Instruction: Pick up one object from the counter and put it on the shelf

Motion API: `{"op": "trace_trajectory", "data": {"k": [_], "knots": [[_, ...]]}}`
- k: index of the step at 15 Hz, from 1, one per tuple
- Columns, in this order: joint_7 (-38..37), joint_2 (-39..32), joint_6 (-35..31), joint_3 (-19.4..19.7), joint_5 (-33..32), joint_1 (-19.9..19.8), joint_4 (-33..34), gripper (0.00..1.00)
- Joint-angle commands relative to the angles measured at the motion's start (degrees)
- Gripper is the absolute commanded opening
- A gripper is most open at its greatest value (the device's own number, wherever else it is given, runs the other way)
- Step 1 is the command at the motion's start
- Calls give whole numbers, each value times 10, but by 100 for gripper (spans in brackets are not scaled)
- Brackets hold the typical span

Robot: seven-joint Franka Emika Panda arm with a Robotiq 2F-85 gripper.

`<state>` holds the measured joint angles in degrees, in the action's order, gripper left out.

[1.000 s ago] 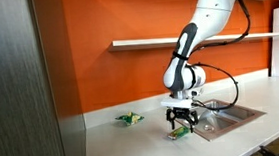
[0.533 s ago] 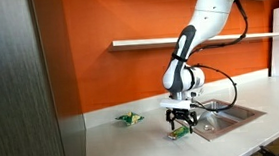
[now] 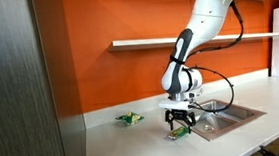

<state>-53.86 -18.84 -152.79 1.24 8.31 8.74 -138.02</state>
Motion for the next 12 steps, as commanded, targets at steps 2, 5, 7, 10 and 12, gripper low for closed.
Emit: {"op": "trace_trajectory", "data": {"k": [2, 5, 7, 10, 12], "knots": [[-15, -15, 7, 10, -8, 8, 19, 100], [-14, -19, 7, 13, -9, 8, 22, 75], [-14, -21, 7, 15, -10, 9, 23, 65], [-14, -21, 7, 17, -10, 10, 27, 42], [-13, -21, 7, 16, -9, 10, 30, 27]]}}
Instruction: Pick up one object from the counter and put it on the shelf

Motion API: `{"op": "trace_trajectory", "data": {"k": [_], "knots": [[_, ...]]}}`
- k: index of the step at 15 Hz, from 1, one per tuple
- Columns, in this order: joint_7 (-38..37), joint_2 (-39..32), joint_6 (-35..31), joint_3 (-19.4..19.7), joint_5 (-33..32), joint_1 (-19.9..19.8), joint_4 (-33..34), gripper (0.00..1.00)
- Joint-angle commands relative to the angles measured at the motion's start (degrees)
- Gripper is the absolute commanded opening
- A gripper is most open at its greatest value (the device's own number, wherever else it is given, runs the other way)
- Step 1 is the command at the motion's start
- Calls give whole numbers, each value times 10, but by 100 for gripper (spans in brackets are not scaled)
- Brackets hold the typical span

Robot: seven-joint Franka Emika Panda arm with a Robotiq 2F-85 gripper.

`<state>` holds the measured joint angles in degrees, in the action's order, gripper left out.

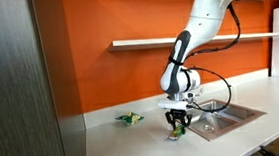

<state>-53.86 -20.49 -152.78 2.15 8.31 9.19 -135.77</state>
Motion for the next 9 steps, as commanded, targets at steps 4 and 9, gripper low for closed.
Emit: {"op": "trace_trajectory", "data": {"k": [4, 9], "knots": [[-12, -4, 6, 7, -8, 5, 7, 18], [-15, 9, 7, 10, -12, 8, -1, 18]]}}
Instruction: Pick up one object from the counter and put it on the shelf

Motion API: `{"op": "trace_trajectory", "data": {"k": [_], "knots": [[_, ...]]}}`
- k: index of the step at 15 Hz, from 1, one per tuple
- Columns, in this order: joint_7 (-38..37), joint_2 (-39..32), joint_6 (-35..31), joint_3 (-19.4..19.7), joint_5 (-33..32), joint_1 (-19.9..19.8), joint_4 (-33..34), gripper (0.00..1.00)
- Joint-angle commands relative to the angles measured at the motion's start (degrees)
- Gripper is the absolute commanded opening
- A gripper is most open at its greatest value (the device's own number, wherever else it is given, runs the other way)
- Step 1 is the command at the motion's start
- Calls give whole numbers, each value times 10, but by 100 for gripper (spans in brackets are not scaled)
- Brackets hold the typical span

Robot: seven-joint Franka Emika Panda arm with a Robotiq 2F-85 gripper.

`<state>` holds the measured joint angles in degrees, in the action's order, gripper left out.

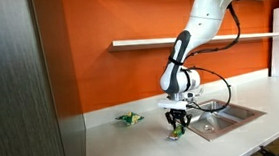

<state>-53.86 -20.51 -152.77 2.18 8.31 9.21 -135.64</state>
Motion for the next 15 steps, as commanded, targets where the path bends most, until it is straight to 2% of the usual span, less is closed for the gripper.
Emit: {"op": "trace_trajectory", "data": {"k": [1, 11, 15], "knots": [[-17, 11, 8, 11, -14, 8, -3, 18], [-52, 55, 18, 35, -67, 30, -18, 18], [-44, 75, 32, 26, -90, 24, -20, 18]]}}
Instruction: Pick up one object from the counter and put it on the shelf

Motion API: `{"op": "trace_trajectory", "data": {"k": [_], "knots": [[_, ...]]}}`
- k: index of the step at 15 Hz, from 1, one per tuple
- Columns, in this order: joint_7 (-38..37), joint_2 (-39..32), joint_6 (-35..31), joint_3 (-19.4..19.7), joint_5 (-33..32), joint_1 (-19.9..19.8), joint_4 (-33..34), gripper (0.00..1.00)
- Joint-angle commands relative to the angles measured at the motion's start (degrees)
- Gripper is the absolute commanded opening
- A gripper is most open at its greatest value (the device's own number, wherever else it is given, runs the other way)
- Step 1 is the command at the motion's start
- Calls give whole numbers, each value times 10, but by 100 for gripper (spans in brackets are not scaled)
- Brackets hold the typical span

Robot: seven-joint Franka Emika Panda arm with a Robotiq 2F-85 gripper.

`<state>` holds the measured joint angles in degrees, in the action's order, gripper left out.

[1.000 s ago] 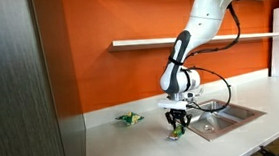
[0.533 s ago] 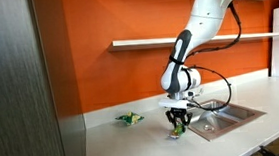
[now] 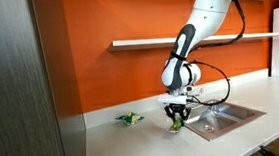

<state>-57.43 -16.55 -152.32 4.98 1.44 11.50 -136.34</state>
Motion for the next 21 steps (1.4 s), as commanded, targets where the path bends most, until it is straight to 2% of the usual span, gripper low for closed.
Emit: {"op": "trace_trajectory", "data": {"k": [1, 7, 21], "knots": [[10, 41, 30, -10, -16, -5, -14, 18], [88, 63, 57, -35, -3, -20, -20, 18], [326, 120, 89, -44, -47, -28, -51, 18]]}}
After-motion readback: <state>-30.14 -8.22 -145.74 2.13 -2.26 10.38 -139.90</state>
